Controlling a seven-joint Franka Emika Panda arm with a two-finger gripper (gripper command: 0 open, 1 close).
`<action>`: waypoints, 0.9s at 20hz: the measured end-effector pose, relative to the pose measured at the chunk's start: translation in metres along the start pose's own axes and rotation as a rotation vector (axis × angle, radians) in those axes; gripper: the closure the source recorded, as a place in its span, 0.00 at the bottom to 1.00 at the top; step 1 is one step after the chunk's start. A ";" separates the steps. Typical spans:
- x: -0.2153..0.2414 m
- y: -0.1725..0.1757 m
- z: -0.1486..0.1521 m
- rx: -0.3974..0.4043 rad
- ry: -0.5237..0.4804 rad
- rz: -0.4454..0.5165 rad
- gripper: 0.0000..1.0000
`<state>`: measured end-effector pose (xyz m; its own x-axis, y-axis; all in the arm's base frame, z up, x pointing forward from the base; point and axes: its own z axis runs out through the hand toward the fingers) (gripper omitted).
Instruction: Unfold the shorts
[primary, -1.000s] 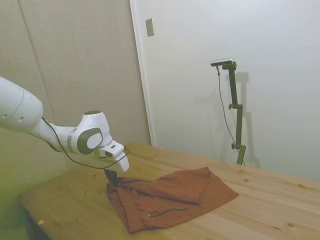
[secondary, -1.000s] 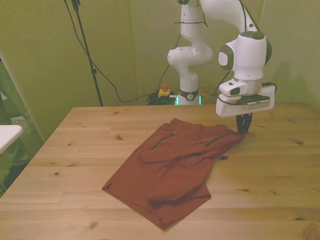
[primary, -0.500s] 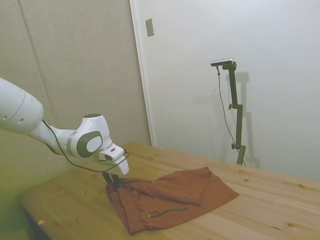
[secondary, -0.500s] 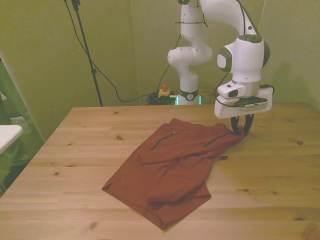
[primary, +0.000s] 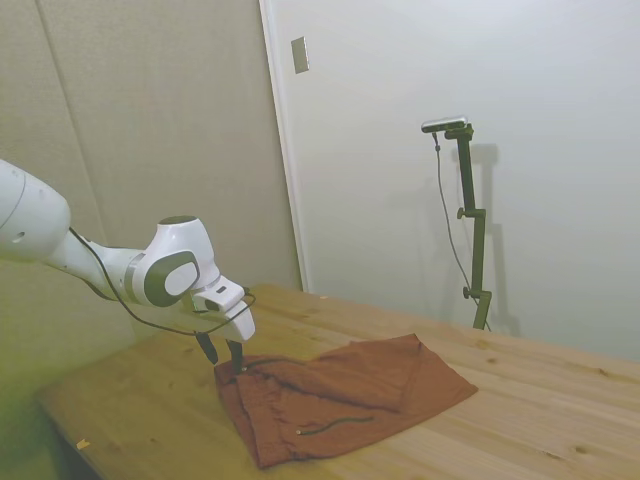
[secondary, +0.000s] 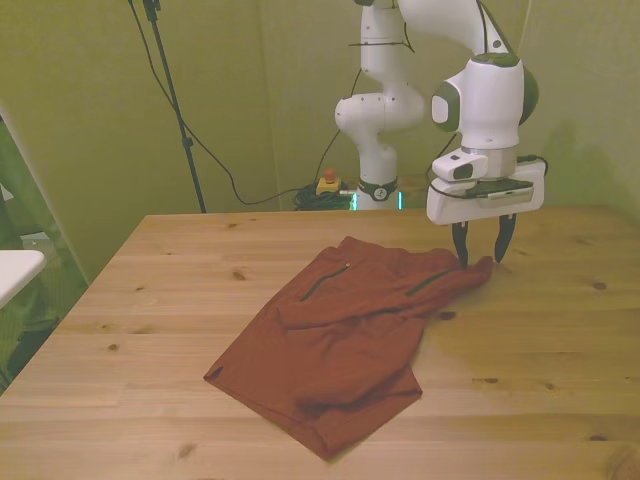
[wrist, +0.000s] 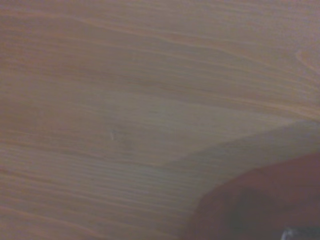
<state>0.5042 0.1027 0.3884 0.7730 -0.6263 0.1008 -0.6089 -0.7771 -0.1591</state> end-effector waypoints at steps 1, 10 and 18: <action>-0.001 0.001 -0.005 0.000 0.000 -0.001 0.00; 0.003 0.042 -0.081 0.037 0.043 0.031 0.00; 0.041 0.139 -0.152 0.081 0.110 0.170 0.00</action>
<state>0.4246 -0.0401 0.5199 0.6333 -0.7546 0.1716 -0.7096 -0.6547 -0.2606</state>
